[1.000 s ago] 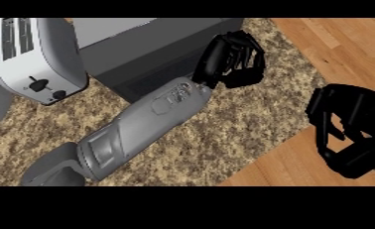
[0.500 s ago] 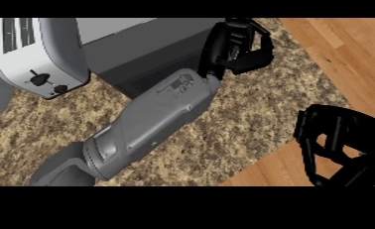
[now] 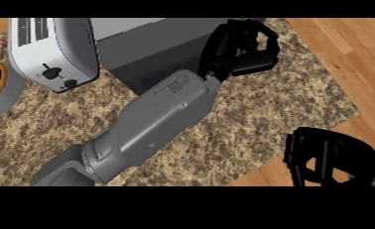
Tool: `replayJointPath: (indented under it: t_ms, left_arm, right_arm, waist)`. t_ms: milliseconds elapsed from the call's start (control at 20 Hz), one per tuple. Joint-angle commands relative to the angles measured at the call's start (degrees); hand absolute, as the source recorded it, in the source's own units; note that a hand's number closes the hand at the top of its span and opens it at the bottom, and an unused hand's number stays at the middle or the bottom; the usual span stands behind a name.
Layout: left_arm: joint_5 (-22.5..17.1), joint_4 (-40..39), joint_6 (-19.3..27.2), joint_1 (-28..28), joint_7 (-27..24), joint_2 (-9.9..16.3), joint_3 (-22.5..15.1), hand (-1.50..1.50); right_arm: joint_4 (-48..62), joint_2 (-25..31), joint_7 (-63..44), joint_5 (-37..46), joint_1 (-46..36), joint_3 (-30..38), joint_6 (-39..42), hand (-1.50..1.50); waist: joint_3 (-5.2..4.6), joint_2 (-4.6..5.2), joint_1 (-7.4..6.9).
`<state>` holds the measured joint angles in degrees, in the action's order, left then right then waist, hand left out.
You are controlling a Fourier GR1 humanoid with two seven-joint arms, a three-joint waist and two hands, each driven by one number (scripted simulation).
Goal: Pick up the milk, place it into the microwave and close the microwave
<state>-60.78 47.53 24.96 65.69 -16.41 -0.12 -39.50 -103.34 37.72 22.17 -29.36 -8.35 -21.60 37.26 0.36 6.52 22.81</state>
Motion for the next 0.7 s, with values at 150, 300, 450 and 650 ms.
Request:
replayJointPath:
  t_ms: [150,300,450,650]
  left_arm:
    - [-5.65,-7.95,-3.53,-8.4,-2.18,0.52,3.99,1.5]
    - [-6.74,-8.62,-6.59,-8.84,-2.71,1.34,3.32,1.5]
    - [-7.65,-9.36,-9.2,-9.13,-3.06,2.54,2.8,1.5]
    - [-8.62,-10.38,-12.08,-9.24,-3.46,2.34,1.7,1.5]
  right_arm:
    - [-3.99,-1.77,0.24,0.61,4.17,-2.19,-2.0,1.5]
    - [-5.26,-2.44,-0.02,1.31,5.09,-2.69,-3.36,1.5]
    - [-6.76,-3.47,0.11,2.2,6.92,-3.49,-4.98,1.5]
    - [-9.67,-3.89,-0.63,3.78,8.57,-5.1,-6.28,1.5]
  waist:
    - [-0.6,0.73,-3.15]
    - [-0.62,0.86,-4.51]
    - [-0.55,0.68,-5.07]
    - [-0.57,0.23,-5.52]
